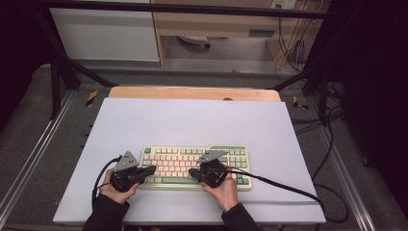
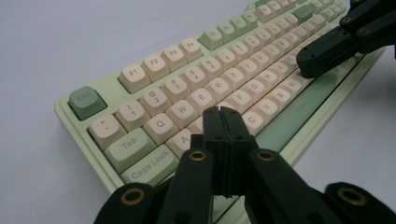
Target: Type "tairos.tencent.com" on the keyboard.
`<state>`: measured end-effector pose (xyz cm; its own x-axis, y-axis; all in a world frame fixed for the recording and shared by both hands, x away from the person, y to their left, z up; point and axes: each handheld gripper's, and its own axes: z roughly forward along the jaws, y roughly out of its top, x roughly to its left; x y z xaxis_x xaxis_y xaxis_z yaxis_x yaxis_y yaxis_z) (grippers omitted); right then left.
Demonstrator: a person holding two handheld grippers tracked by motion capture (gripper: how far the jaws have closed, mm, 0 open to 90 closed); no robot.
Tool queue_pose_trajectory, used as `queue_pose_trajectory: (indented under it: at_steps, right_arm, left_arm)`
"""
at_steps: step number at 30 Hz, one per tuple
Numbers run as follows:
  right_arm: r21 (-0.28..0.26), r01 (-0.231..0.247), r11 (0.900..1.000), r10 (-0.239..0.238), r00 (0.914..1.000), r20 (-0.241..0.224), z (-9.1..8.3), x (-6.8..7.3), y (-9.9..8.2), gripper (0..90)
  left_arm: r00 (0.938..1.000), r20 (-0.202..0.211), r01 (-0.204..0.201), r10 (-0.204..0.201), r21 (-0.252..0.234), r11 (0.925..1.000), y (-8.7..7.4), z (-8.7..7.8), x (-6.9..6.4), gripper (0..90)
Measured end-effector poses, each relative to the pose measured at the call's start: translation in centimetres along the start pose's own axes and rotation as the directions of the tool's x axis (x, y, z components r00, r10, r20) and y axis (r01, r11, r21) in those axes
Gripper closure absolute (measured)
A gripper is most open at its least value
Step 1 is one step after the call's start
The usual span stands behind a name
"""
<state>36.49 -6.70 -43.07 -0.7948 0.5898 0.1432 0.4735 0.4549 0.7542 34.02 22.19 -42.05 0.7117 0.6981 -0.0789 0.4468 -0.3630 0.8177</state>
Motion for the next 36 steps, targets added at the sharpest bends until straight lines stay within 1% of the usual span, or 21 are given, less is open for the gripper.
queue_pose_trajectory:
  at_steps: [7, 12, 13, 15, 17, 19, 21, 23, 25, 26, 28, 29, 31, 32, 33, 36]
  right_arm:
    - [0.009, 0.006, 0.9999, -0.006, 1.0, -0.001, 0.3, 0.0, -0.2, 90.0]
    - [0.007, 0.011, 0.9999, -0.011, 0.9999, -0.002, 0.1, 0.0, -0.1, 90.0]
    - [0.0, 0.005, 1.0, -0.005, 1.0, -0.001, -0.1, 0.0, 0.0, 90.0]
    - [-0.015, 0.013, 0.9998, -0.012, 0.9999, 0.002, -0.7, -0.1, 0.3, 90.0]
    - [-0.028, 0.017, 0.9995, -0.016, 0.9998, 0.015, -1.3, -0.2, 0.5, 89.0]
    - [-0.046, 0.009, 0.9989, -0.008, 0.9996, 0.026, -2.1, -0.6, 0.6, 87.3]
    - [-0.065, -0.01, 0.9978, 0.013, 0.9989, 0.045, -2.9, -1.3, 0.6, 84.2]
    - [-0.075, -0.017, 0.9971, 0.021, 0.998, 0.059, -3.6, -1.8, 0.4, 78.6]
    - [-0.078, -0.023, 0.9967, 0.029, 0.9966, 0.076, -4.3, -2.5, 0.2, 72.4]
    - [-0.08, -0.03, 0.9963, 0.037, 0.9959, 0.083, -4.7, -2.8, 0.0, 67.3]
    - [-0.079, -0.032, 0.9963, 0.04, 0.9941, 0.101, -5.2, -3.3, -0.3, 57.4]
    - [-0.084, -0.028, 0.996, 0.038, 0.9931, 0.111, -5.5, -3.6, -0.6, 51.7]
    - [-0.104, -0.044, 0.9936, 0.057, 0.9902, 0.128, -6.2, -4.2, -1.0, 42.3]
    - [-0.113, -0.062, 0.9916, 0.077, 0.988, 0.134, -6.6, -4.5, -1.3, 35.7]
    - [-0.118, -0.065, 0.9909, 0.082, 0.9861, 0.145, -6.8, -4.8, -1.5, 30.4]
    - [-0.114, -0.077, 0.9904, 0.097, 0.9792, 0.178, -7.7, -5.6, -2.3, 20.1]
  left_arm:
    - [1.0, 0.0, 0.0, 0.0, 0.001, 1.0, 0.0, 0.0, 0.0, 89.9]
    - [1.0, 0.0, 0.001, -0.001, -0.002, 1.0, 0.0, 0.0, 0.0, 89.8]
    - [1.0, 0.001, 0.002, -0.002, -0.003, 1.0, 0.0, -0.1, 0.0, 89.6]
    - [1.0, 0.0, 0.001, -0.001, -0.006, 1.0, 0.0, -0.1, 0.0, 88.6]
    - [1.0, 0.001, 0.001, -0.001, -0.007, 1.0, 0.0, -0.2, 0.0, 87.2]
    - [1.0, 0.002, 0.003, -0.003, -0.006, 1.0, 0.0, -0.3, 0.1, 84.8]
    - [1.0, -0.002, 0.004, -0.004, -0.016, 0.9999, 0.0, -0.5, 0.2, 81.8]
    - [1.0, 0.003, 0.001, -0.001, -0.013, 0.9999, 0.1, -0.6, 0.3, 76.7]
    - [0.9999, -0.011, -0.007, 0.007, -0.005, 1.0, 0.0, -0.7, 0.5, 69.2]
    - [0.9999, -0.014, -0.006, 0.006, -0.006, 1.0, -0.1, -0.8, 0.6, 65.5]
    - [1.0, 0.001, 0.002, -0.002, -0.01, 1.0, -0.2, -0.9, 0.9, 61.0]
    - [1.0, 0.003, -0.001, 0.002, -0.009, 1.0, -0.2, -0.9, 0.9, 58.2]
    - [0.9999, -0.007, -0.011, 0.011, -0.008, 0.9999, -0.4, -1.2, 1.1, 54.0]
    - [0.9999, -0.01, -0.013, 0.013, -0.008, 0.9999, -0.4, -1.2, 1.2, 51.0]
    - [0.9998, -0.018, -0.012, 0.012, -0.011, 0.9999, -0.5, -1.4, 1.3, 48.3]
    - [0.9993, -0.037, -0.01, 0.01, -0.008, 0.9999, -0.8, -1.7, 1.6, 40.4]
